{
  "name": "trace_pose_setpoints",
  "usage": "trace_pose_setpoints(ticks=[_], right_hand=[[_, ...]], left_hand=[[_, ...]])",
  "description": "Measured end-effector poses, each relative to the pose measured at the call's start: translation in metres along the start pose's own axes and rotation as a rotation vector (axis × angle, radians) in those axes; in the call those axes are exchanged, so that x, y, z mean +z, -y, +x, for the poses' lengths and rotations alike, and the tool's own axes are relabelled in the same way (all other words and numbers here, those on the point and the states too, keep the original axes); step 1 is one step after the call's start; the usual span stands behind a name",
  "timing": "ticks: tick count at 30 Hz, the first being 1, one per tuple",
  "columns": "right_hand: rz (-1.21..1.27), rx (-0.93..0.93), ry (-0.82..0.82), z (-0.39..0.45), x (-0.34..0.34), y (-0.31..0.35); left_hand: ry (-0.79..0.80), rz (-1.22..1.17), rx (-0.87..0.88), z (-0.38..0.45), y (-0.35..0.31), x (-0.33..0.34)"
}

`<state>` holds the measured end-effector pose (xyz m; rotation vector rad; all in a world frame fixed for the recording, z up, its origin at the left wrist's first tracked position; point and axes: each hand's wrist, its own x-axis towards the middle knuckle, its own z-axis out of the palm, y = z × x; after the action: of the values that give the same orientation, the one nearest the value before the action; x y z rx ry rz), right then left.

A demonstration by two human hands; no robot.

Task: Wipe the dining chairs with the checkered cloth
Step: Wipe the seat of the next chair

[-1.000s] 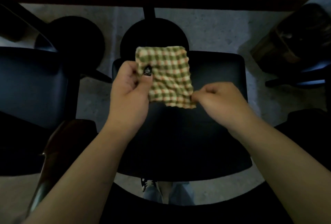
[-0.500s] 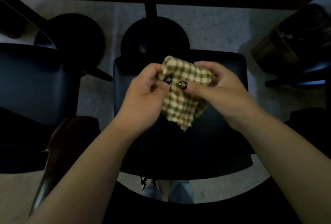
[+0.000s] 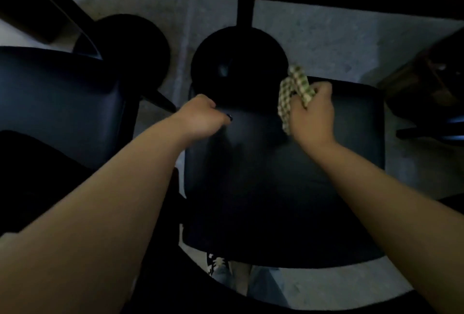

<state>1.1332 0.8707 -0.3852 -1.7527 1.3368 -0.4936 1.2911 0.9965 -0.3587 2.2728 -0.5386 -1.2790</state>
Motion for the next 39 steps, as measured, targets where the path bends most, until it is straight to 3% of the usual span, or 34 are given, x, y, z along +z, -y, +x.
trace_pose_setpoints(ticks=[4,7,9,13,15,19,26,35,39], right_hand=[[0.003,-0.153,0.22,0.041,0.064,0.021],[-0.228,-0.488,0.216,0.065,0.102,0.037],[-0.379,-0.614,0.28,0.076,0.127,0.043],[-0.798,-0.55,0.607,0.07,0.171,0.029],[-0.899,-0.481,0.666,0.057,0.183,0.015],[-0.874,-0.648,0.576,0.033,0.182,-0.003],[-0.977,-0.949,0.765,0.016,0.152,-0.032],[-0.741,-0.874,0.839,-0.058,0.131,-0.074],[-0.749,-1.015,0.858,-0.101,0.119,-0.096]], left_hand=[[0.091,0.053,-0.048,0.025,0.023,-0.015],[0.182,0.073,-0.18,0.046,0.047,-0.017],[0.211,-0.013,-0.246,0.059,0.059,-0.017],[0.196,0.214,-0.213,0.073,0.068,-0.017],[0.203,0.317,-0.204,0.076,0.07,-0.017],[0.237,0.534,-0.138,0.08,0.07,-0.016],[0.313,0.708,-0.136,0.082,0.071,-0.004],[0.187,0.722,-0.047,0.07,0.07,-0.001],[0.215,0.806,-0.079,0.072,0.074,-0.001]])
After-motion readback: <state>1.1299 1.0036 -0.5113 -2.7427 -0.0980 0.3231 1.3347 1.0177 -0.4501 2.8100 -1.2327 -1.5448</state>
